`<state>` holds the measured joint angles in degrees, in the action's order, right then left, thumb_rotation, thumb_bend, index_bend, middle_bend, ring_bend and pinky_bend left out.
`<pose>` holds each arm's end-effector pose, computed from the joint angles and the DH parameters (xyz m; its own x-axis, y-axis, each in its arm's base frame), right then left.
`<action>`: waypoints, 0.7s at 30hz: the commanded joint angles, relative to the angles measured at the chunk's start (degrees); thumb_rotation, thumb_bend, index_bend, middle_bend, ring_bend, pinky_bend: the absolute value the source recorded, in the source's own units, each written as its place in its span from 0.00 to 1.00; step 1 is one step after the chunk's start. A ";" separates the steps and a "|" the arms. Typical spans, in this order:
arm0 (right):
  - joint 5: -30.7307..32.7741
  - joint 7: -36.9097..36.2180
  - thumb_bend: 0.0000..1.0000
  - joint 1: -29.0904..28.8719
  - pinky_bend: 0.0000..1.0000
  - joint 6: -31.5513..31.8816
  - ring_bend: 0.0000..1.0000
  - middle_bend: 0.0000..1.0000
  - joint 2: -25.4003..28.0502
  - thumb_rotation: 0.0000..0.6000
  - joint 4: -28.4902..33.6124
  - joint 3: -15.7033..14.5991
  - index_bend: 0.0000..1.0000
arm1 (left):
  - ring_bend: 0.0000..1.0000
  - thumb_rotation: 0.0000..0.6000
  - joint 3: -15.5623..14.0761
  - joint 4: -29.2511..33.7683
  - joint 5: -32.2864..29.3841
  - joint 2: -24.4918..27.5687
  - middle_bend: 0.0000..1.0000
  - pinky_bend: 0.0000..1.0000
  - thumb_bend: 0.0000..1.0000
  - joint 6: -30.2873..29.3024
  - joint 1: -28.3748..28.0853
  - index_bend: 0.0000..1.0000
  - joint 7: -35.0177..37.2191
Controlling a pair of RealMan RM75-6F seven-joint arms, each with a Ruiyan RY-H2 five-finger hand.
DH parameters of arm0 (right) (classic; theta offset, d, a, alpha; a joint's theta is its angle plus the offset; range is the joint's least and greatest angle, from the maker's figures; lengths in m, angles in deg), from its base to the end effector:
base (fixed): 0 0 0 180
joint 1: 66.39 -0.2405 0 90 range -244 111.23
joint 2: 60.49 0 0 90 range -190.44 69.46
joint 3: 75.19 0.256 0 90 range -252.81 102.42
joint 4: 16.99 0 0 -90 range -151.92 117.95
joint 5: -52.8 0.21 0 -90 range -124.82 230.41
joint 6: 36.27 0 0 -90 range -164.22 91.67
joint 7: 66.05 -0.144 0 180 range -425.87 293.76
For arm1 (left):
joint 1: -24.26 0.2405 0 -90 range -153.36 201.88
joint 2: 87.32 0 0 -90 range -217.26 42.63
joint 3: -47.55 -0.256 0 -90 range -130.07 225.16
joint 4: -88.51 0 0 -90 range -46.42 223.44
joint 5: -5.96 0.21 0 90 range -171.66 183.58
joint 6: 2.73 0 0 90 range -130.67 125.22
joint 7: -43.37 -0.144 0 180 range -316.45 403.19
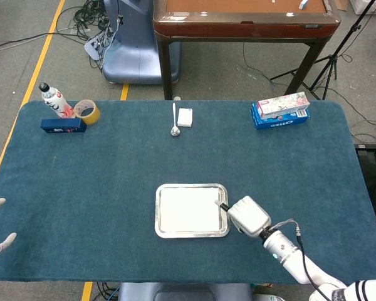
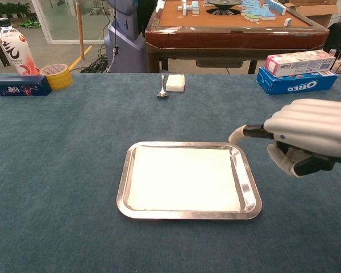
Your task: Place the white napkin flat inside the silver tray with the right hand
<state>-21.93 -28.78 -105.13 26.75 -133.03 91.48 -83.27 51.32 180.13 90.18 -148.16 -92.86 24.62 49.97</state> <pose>-0.1637 -0.2395 0.0274 0.7405 -0.1996 0.6418 -0.6090 -0.6032 0.5150 -0.3295 0.1547 0.1946 0.3571 -0.0766 0.9309 0.9320 0.0960 -0.3496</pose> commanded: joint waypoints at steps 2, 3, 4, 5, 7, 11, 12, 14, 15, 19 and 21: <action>-5.21 -3.32 0.49 4.18 0.86 5.74 0.72 0.80 3.66 1.00 0.12 -0.51 0.23 | 0.00 1.00 -0.07 0.10 0.39 0.03 0.00 0.24 0.17 -0.43 0.14 0.23 0.07; -5.72 -3.61 0.46 4.95 0.85 6.70 0.69 0.77 4.37 1.00 0.38 -0.66 0.23 | 0.00 1.00 -0.10 0.14 0.56 0.06 0.00 0.24 0.17 -0.61 0.20 0.23 0.12; -6.15 -3.99 0.45 5.74 0.83 7.61 0.67 0.75 5.05 1.00 0.66 -0.81 0.23 | 0.00 1.00 -0.13 0.17 0.74 0.08 0.00 0.24 0.17 -0.82 0.26 0.23 0.18; -6.56 -4.47 0.44 6.82 0.82 8.87 0.65 0.72 5.95 1.00 1.02 -0.94 0.23 | 0.00 1.00 -0.17 0.23 1.00 0.10 0.00 0.24 0.17 -1.13 0.35 0.23 0.19; -7.38 -5.16 0.44 8.74 0.78 11.15 0.62 0.69 7.43 1.00 1.43 -1.13 0.27 | 0.00 1.00 -0.44 0.57 1.79 0.27 0.00 0.24 0.17 -1.74 0.58 0.23 0.24; -8.50 -6.51 0.44 12.65 0.68 15.56 0.57 0.67 9.58 1.00 1.74 -1.41 0.36 | 0.00 1.00 -1.09 1.29 4.12 0.61 0.00 0.24 0.17 -3.60 1.16 0.23 0.45; -8.80 -6.98 0.44 13.67 0.66 16.76 0.56 0.66 9.91 1.00 1.70 -1.43 0.37 | 0.00 1.00 -1.25 1.42 4.68 0.66 0.00 0.24 0.17 -4.05 1.30 0.23 0.52; -9.36 -8.36 0.44 16.28 0.64 19.71 0.56 0.66 10.49 1.00 1.52 -1.54 0.38 | 0.00 1.00 -1.41 1.49 5.74 0.60 0.00 0.24 0.17 -5.19 1.60 0.23 0.21; -9.42 -8.87 0.44 17.55 0.63 21.26 0.55 0.66 10.57 1.00 1.41 -1.45 0.38 | 0.00 1.00 -1.36 1.40 6.02 0.43 0.00 0.24 0.17 -5.70 1.72 0.23 -0.28; -9.74 -10.75 0.44 22.76 0.63 28.02 0.55 0.66 9.65 1.00 0.60 -0.12 0.40 | 0.00 1.00 -1.47 1.17 6.99 -0.12 0.00 0.24 0.17 -6.43 1.77 0.23 -0.58; -10.00 -11.80 0.44 24.23 0.63 29.71 0.55 0.66 9.71 1.00 0.43 0.43 0.41 | 0.00 1.00 -1.56 1.08 7.10 -0.24 0.00 0.24 0.17 -6.27 1.70 0.23 -0.67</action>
<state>-31.39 -38.91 -83.29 53.91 -123.24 92.38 -83.72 49.80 181.26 97.22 -148.35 -99.19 26.34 49.34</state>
